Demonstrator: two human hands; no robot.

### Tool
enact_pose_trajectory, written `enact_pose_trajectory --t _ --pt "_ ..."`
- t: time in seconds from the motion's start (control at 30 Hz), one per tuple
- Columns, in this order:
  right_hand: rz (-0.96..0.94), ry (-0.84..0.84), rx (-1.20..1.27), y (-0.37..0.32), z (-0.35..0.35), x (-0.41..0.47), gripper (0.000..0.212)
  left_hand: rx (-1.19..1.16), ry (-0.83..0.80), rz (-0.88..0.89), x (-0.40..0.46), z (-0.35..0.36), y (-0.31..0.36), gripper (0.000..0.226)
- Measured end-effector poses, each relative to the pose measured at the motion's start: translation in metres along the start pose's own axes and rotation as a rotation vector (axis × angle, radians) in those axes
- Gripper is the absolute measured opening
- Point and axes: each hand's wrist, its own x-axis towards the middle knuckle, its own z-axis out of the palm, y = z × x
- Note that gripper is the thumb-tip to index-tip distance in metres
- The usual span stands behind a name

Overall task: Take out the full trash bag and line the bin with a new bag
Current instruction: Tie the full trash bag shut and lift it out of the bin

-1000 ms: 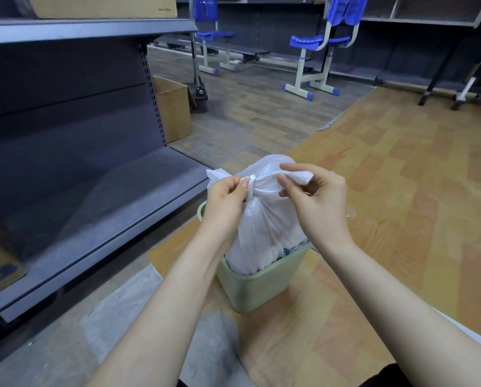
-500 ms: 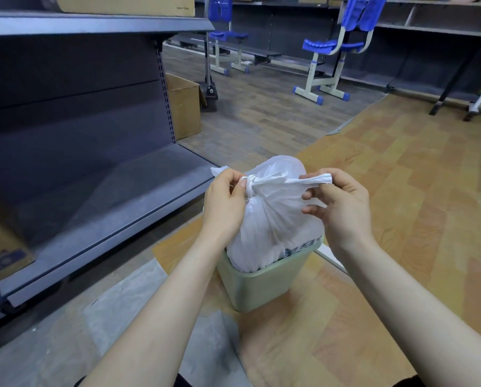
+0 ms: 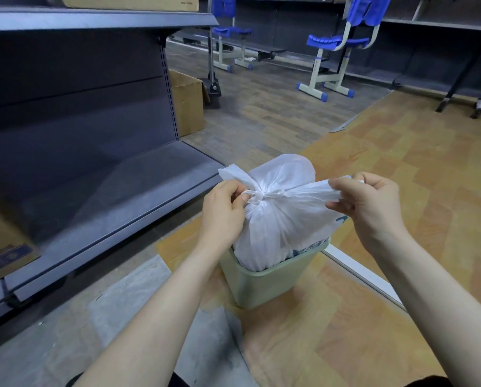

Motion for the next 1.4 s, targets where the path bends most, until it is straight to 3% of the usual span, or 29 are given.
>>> enact_pose_trajectory --t 0.23,0.33,0.4,0.47,0.57,0.7,0.83,1.03,1.13,1.27,1.4 --pt "-0.084 0.036 -0.074 -0.003 -0.004 -0.002 0.06 0.072 0.023 0.06 -0.001 0.001 -0.002 0.013" --pt "-0.128 0.045 -0.127 -0.002 -0.01 -0.001 0.044 0.068 -0.012 0.072 -0.005 0.004 -0.001 0.016" --pt "-0.17 0.018 -0.304 0.002 -0.011 -0.003 0.031 0.052 -0.101 0.086 -0.006 0.002 -0.003 0.015" --pt "-0.329 0.024 -0.627 0.003 -0.005 -0.012 0.015 0.012 -0.192 0.113 -0.006 -0.003 0.0 0.017" --pt "-0.775 0.06 -0.997 0.006 0.016 -0.025 0.049 -0.018 -0.264 0.163 -0.005 -0.006 0.006 0.013" --pt "-1.051 -0.152 -1.111 0.022 0.036 -0.029 0.023 -0.006 -0.282 0.187 -0.002 -0.009 0.003 0.011" --pt "-1.087 -0.168 -1.14 0.03 0.038 -0.021 0.002 -0.063 -0.306 0.166 0.001 -0.014 -0.001 0.013" --pt "-0.998 -0.16 -1.159 0.024 0.036 -0.021 0.03 -0.155 -0.247 0.127 0.001 -0.01 -0.001 0.013" --pt "-0.827 -0.246 -1.089 0.014 0.033 -0.029 0.022 -0.157 -0.254 0.146 0.002 -0.008 -0.001 0.012" --pt "-0.561 -0.363 -1.198 0.008 0.026 -0.034 0.014 -0.113 -0.275 0.156 0.003 -0.009 -0.004 0.012" --pt "-0.698 -0.235 -1.293 0.015 0.022 -0.038 0.041 -0.047 -0.297 0.173 0.004 -0.011 -0.005 0.013"
